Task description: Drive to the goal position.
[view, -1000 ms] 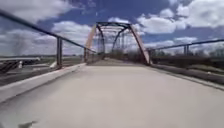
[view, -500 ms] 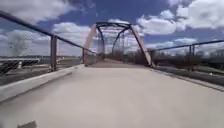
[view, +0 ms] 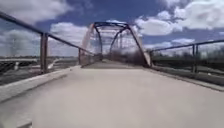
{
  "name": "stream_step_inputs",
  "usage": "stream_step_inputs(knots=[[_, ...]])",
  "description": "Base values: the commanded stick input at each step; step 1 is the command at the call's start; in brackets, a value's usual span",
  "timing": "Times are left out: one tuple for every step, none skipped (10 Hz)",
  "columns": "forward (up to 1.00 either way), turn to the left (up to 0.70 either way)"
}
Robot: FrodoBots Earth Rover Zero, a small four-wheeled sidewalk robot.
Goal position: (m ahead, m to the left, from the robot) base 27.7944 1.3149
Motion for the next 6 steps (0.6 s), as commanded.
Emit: stream_step_inputs(knots=[[0.70, -0.27], [0.70, -0.27], [0.70, -0.27], [0.70, -0.27], [0.70, -0.13], [0.70, 0.00]])
